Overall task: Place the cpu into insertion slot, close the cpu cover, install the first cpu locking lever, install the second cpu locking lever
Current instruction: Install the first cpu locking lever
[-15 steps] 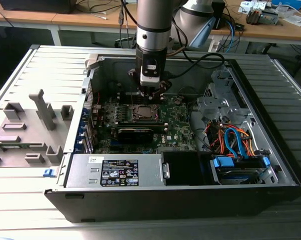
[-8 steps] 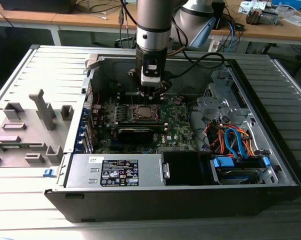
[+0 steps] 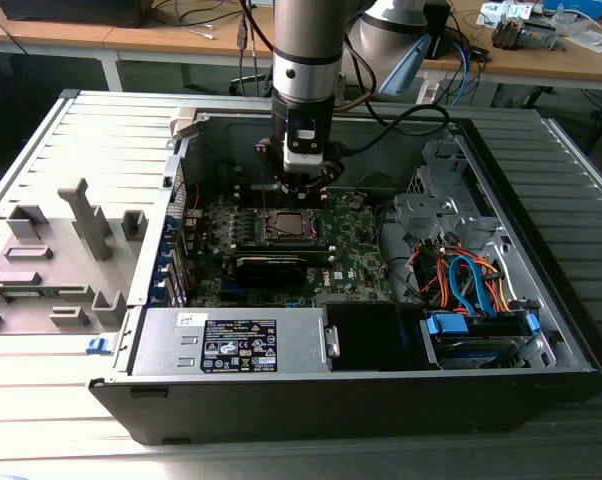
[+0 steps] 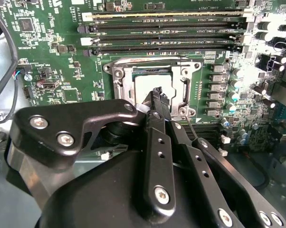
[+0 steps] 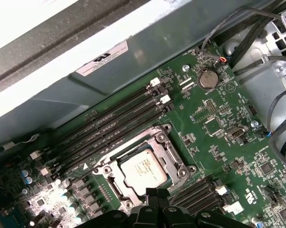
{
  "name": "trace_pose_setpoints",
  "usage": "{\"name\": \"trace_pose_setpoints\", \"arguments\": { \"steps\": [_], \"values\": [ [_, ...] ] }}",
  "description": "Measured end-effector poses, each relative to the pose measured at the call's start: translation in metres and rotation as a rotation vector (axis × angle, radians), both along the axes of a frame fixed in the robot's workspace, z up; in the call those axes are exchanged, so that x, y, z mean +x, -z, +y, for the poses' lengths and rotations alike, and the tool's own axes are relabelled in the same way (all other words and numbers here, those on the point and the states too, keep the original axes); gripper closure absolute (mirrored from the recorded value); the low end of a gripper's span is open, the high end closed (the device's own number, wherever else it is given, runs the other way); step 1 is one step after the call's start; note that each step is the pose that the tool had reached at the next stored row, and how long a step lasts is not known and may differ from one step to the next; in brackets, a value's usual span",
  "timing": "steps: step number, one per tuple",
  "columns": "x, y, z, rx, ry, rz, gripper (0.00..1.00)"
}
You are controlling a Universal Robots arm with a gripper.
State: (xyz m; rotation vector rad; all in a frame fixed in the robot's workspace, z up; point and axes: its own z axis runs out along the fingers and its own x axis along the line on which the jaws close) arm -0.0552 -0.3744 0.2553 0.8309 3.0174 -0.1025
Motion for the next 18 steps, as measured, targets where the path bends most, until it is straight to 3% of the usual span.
{"name": "trace_pose_setpoints", "arguments": {
  "steps": [18],
  "values": [
    [0.0, 0.0, 0.0, 0.0, -0.044, 0.0, 0.89]
  ]
}}
